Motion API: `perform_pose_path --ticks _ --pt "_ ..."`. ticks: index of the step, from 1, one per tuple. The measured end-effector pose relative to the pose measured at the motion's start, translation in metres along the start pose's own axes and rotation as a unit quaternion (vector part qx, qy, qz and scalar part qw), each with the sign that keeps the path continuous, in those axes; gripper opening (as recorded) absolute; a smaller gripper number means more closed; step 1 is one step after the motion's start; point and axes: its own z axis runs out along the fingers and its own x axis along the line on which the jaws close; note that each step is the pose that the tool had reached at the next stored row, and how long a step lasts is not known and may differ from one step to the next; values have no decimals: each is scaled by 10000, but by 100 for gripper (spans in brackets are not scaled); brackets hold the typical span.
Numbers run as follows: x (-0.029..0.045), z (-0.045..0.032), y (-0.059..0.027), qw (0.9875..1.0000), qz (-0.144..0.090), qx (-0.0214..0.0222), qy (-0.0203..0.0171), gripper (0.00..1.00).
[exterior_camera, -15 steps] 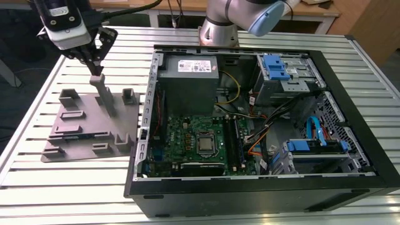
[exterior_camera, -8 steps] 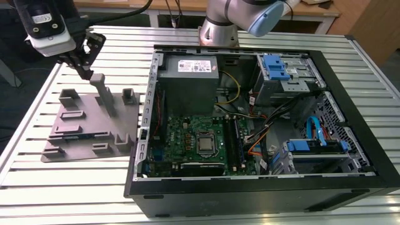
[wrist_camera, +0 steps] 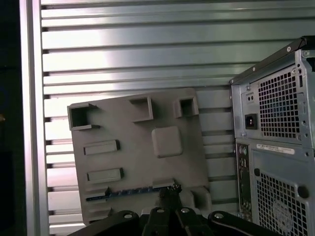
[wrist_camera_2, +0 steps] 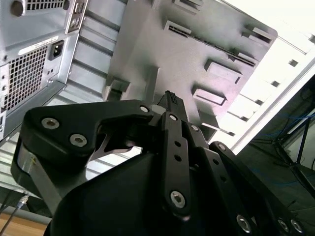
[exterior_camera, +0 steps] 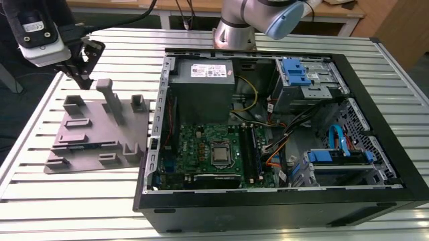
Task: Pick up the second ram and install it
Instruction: 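Reach for the second ram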
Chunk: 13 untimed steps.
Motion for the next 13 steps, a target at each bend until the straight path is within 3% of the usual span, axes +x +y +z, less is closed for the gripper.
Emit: perform_pose_path --ticks 13 --pt "277 129 -41 10000 0 0 0 11"
